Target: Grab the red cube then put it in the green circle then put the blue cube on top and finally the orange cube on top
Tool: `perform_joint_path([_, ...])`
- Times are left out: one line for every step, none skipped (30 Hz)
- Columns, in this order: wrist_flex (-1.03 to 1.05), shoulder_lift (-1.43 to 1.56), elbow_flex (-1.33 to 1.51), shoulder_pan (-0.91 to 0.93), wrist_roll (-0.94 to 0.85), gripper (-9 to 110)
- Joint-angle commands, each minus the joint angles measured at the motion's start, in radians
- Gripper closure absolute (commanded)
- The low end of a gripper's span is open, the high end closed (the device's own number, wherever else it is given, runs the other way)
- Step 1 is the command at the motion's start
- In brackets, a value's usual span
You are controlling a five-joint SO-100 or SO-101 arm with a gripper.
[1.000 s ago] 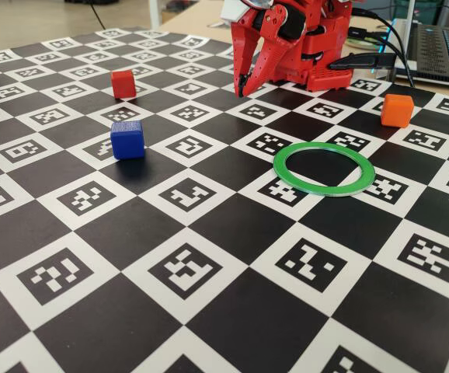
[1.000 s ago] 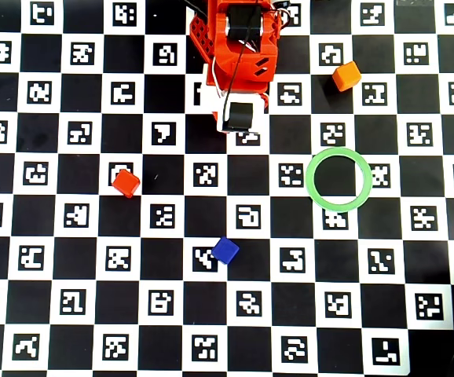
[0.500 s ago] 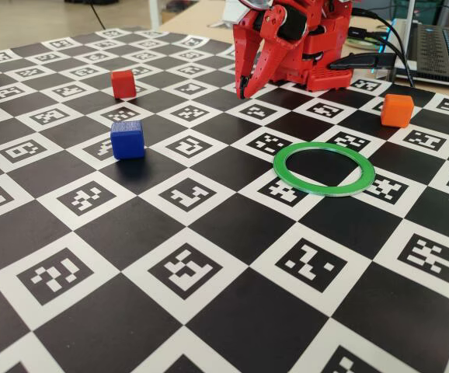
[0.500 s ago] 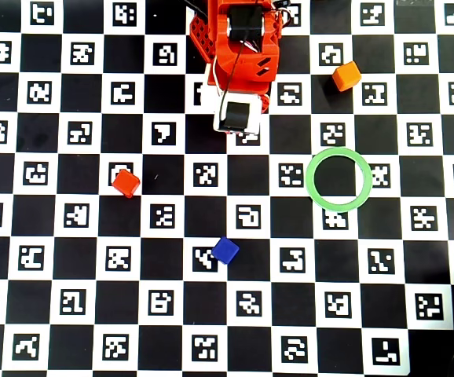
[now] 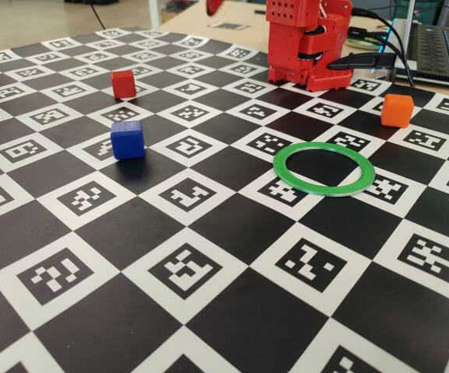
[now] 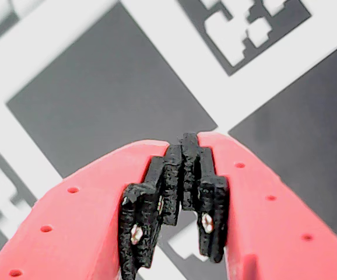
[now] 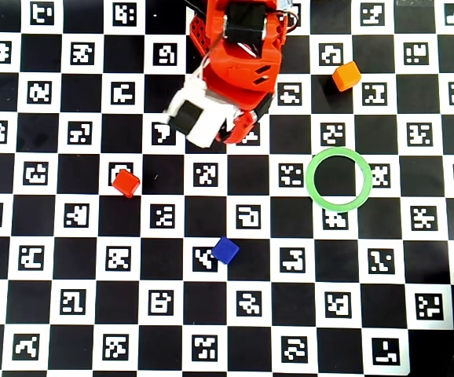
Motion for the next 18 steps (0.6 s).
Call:
perform_joint_path([0.074,-0.141,-0.264,0.091,0.052,108])
perform_joint_path([0.089,-0.184,-0.310,0.120,0.067,108])
perform_joint_path([0.106,-0.230,-0.359,0.150,0.081,108])
perform_joint_path([0.121,-0.273,-0.405,0.183,0.095,108])
perform_joint_path([0.135,-0.313,-0.448,0.212,0.106,107])
perform_joint_path([0.143,-0.348,-0.486,0.241,0.112,107])
perform_joint_path([0.150,-0.383,-0.523,0.270,0.118,107])
perform_joint_path([0.158,-0.414,-0.554,0.298,0.127,105])
perform_joint_path([0.163,-0.443,-0.581,0.324,0.132,103])
perform_joint_path([0.166,-0.466,-0.600,0.348,0.133,102])
perform_joint_path([0.169,-0.485,-0.614,0.370,0.137,98])
perform_joint_path([0.173,-0.506,-0.627,0.390,0.149,94])
perform_joint_path([0.175,-0.525,-0.640,0.408,0.156,92])
perform_joint_path([0.176,-0.541,-0.644,0.423,0.161,88])
perform_joint_path([0.175,-0.555,-0.646,0.437,0.167,83])
perform_joint_path([0.175,-0.572,-0.649,0.451,0.175,78])
perform_joint_path([0.173,-0.586,-0.650,0.462,0.192,73])
perform_joint_path([0.170,-0.595,-0.650,0.472,0.201,70])
